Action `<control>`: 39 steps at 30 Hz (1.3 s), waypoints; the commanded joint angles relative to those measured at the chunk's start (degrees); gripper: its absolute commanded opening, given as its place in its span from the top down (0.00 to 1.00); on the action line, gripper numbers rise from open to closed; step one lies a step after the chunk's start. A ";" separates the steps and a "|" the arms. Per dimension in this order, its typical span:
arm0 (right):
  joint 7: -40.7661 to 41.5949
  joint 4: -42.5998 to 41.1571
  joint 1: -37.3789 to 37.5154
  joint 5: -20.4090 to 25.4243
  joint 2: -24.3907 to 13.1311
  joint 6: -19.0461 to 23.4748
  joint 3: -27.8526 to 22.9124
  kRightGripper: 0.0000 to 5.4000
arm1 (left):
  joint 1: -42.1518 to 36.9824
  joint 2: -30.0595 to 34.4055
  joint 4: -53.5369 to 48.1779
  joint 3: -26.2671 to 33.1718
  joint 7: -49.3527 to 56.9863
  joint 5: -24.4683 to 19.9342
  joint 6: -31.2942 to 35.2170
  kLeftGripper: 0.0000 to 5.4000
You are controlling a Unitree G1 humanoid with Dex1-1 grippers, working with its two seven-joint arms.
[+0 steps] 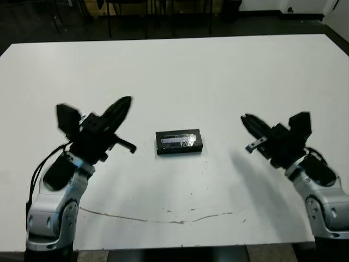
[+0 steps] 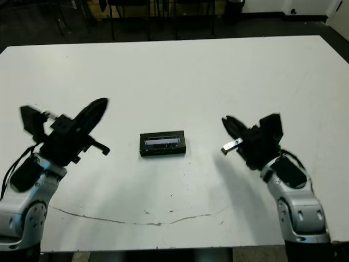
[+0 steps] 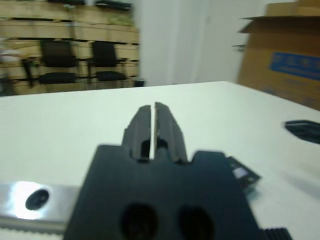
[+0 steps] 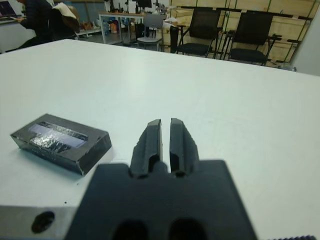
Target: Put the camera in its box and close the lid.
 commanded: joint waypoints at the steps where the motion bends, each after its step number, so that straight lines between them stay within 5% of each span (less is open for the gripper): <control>1: -0.41 0.08 1.49 0.23 1.05 0.07 0.12 1.00 | 2.01 -1.28 2.12 -1.28 3.19 2.18 -1.53 1.00; 11: -0.05 0.97 1.13 0.24 1.27 -2.43 -0.31 1.00 | -2.31 -7.45 4.06 -12.09 11.91 8.70 1.51 1.00; 19: 0.71 1.18 0.67 0.19 0.82 -3.13 -0.51 1.00 | -11.27 -13.85 7.25 -18.91 14.33 9.39 5.51 1.00; 39: -1.86 -4.58 2.52 0.35 0.82 2.07 -0.18 1.00 | -7.02 -15.51 22.70 -22.84 19.63 7.92 14.05 1.00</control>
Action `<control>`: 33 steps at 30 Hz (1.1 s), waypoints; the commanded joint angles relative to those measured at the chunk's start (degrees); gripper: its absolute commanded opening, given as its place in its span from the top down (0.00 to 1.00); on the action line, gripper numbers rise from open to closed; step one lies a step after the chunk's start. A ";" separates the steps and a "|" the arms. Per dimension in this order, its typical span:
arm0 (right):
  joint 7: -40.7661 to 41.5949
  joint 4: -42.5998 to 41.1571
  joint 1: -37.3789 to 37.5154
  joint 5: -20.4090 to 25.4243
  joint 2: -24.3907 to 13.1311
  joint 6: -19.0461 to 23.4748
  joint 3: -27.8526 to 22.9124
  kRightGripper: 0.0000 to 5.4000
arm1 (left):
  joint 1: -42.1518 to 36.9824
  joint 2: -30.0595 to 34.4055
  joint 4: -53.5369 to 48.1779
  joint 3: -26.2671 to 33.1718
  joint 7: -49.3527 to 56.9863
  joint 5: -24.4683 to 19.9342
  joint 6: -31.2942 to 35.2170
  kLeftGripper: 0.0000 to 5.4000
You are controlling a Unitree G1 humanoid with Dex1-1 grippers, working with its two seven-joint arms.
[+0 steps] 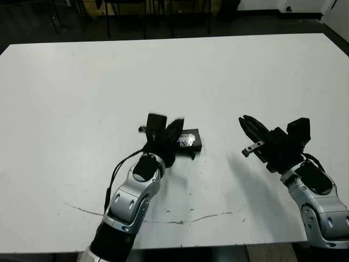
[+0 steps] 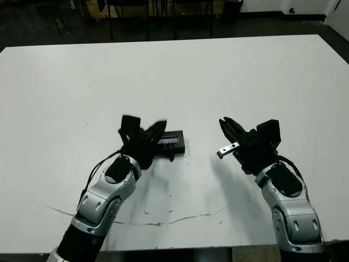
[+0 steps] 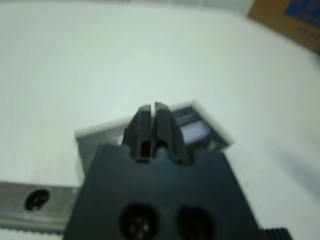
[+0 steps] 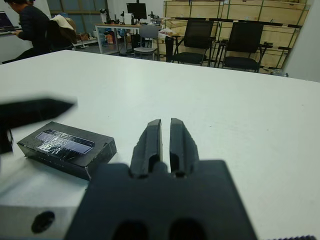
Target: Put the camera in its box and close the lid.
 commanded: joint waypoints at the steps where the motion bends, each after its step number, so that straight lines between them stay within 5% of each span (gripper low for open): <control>1: -0.56 -0.21 1.01 -0.40 -0.31 1.51 0.16 1.00 | 2.49 -1.91 5.07 0.46 0.94 0.34 1.73 1.00; 12: -1.25 -0.76 1.54 0.61 0.46 2.53 0.18 1.00 | 2.24 -0.15 9.80 0.46 -0.11 0.74 3.76 1.00; 22: 0.95 0.33 1.96 0.51 0.23 -0.35 0.47 1.00 | 8.90 3.93 -11.38 -0.19 -10.01 -4.75 -5.72 1.00; 29: -0.92 -0.01 2.29 -1.09 1.11 0.57 1.91 1.00 | 8.97 7.39 -23.05 6.60 -11.63 -5.81 -9.69 1.00; 33: -1.05 1.24 2.68 -0.88 3.09 -2.07 2.79 1.00 | 8.01 7.56 -23.28 14.96 -11.37 -11.71 -10.39 1.00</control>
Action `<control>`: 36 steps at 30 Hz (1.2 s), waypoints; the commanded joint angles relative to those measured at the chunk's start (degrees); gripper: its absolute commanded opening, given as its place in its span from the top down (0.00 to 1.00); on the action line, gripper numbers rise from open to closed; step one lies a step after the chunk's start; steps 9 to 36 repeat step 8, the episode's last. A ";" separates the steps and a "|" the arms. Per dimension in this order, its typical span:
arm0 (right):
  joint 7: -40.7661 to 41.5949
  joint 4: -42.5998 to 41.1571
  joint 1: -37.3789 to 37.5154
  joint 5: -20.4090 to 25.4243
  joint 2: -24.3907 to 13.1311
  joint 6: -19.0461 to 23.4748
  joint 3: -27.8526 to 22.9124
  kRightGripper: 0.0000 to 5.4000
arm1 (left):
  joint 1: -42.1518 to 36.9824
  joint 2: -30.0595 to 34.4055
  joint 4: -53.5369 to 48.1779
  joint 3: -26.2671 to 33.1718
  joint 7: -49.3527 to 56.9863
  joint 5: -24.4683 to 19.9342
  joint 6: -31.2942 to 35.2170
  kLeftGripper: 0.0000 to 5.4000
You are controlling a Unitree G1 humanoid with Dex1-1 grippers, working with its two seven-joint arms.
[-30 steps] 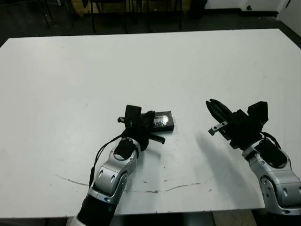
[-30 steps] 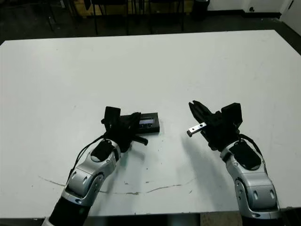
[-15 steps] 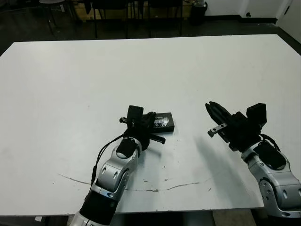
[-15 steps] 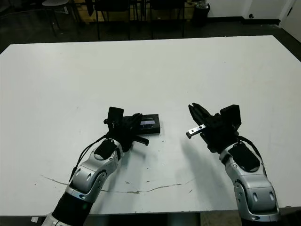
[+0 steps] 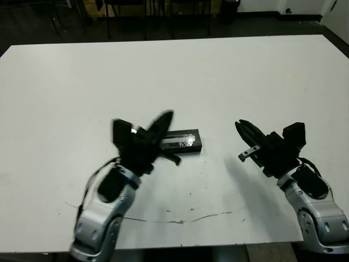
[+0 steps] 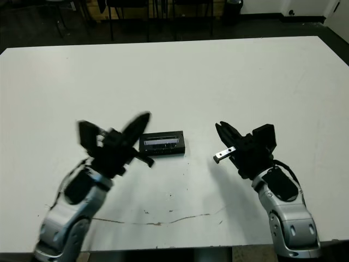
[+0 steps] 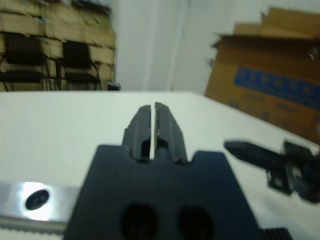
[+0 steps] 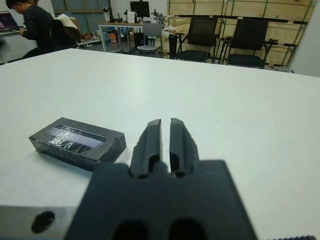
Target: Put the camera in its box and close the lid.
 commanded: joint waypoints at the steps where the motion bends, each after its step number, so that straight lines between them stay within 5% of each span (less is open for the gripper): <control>1: 0.12 2.17 1.04 -0.32 1.73 -2.76 0.87 1.00 | -0.56 0.64 1.02 6.93 0.71 -4.64 0.15 1.00; 8: -1.31 4.73 1.53 -3.24 3.98 -8.24 2.27 1.00 | 2.67 -0.26 5.08 14.10 4.98 -4.36 -4.49 1.00; 36: -1.31 4.73 1.53 -3.24 3.98 -8.24 2.27 1.00 | 2.67 -0.26 5.08 14.10 4.98 -4.36 -4.49 1.00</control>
